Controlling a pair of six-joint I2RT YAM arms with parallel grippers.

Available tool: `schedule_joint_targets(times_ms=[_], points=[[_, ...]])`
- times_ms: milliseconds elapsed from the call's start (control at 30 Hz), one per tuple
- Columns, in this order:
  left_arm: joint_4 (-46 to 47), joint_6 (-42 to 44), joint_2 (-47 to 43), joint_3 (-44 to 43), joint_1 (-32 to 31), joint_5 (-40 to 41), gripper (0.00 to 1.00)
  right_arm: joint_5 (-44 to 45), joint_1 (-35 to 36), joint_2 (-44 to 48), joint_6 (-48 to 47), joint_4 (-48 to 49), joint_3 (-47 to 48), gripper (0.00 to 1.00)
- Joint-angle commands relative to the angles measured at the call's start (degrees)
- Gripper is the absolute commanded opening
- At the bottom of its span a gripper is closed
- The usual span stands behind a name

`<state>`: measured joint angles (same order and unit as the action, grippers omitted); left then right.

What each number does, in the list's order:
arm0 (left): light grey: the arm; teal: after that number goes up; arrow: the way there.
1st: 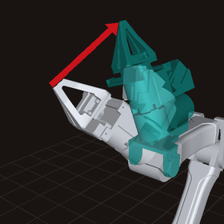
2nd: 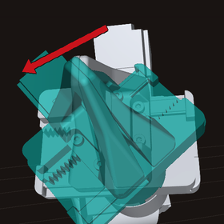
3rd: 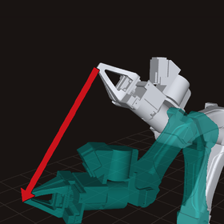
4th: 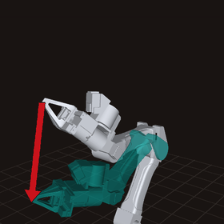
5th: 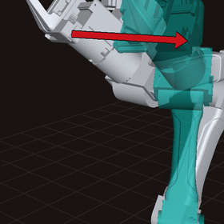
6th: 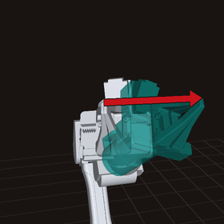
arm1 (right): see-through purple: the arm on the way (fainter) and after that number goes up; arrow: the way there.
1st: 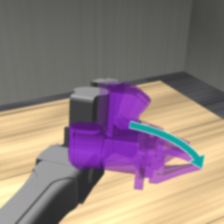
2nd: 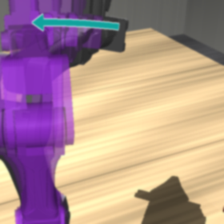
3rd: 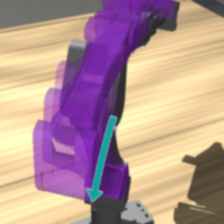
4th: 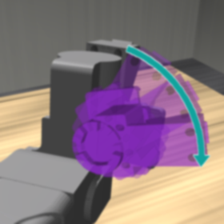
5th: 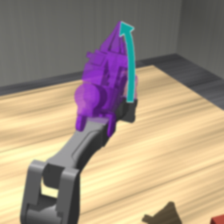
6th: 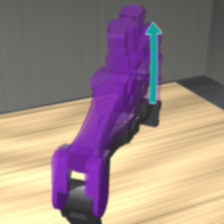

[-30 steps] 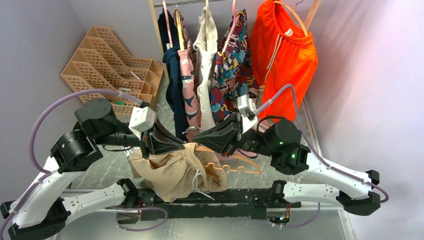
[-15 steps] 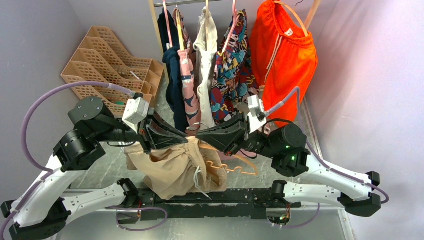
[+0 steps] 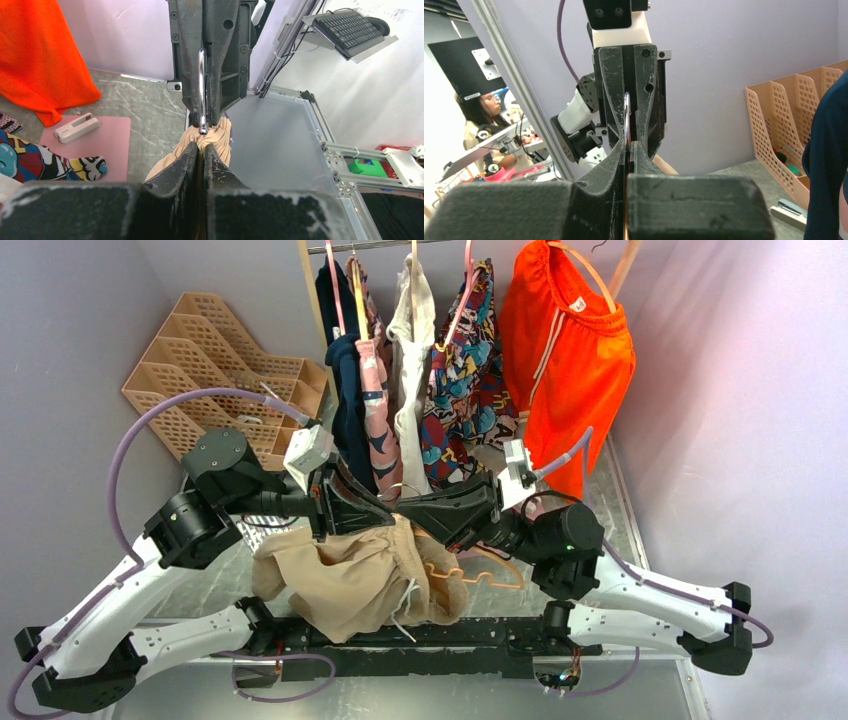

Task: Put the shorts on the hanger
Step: Hang the shorts on the hanger.

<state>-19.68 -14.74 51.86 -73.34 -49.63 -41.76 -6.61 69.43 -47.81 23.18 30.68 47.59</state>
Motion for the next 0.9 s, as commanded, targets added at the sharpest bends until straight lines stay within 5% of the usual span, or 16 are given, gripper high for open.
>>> schedule_joint_targets(times_ms=[0,167,467,600,867], points=[[3.2,-0.9,1.4,-0.3,0.0,-1.4,0.15,-0.7,0.4,-0.8,2.6,9.8,-0.1,0.00],[2.2,-0.2,0.3,-0.6,0.0,-1.9,0.48,-0.8,0.3,-1.2,3.6,11.9,-0.9,0.00],[-0.2,1.5,-2.7,-1.8,-0.1,-0.8,0.75,-0.4,0.3,-1.5,5.2,16.3,-3.2,0.00],[-2.1,3.3,-4.2,-3.4,-0.1,1.9,0.97,-0.7,0.3,-1.6,5.3,16.8,-3.3,0.00],[-18.4,9.8,-4.9,-5.5,0.0,7.0,0.97,-3.3,0.3,-2.2,4.4,13.6,-1.9,0.00]])
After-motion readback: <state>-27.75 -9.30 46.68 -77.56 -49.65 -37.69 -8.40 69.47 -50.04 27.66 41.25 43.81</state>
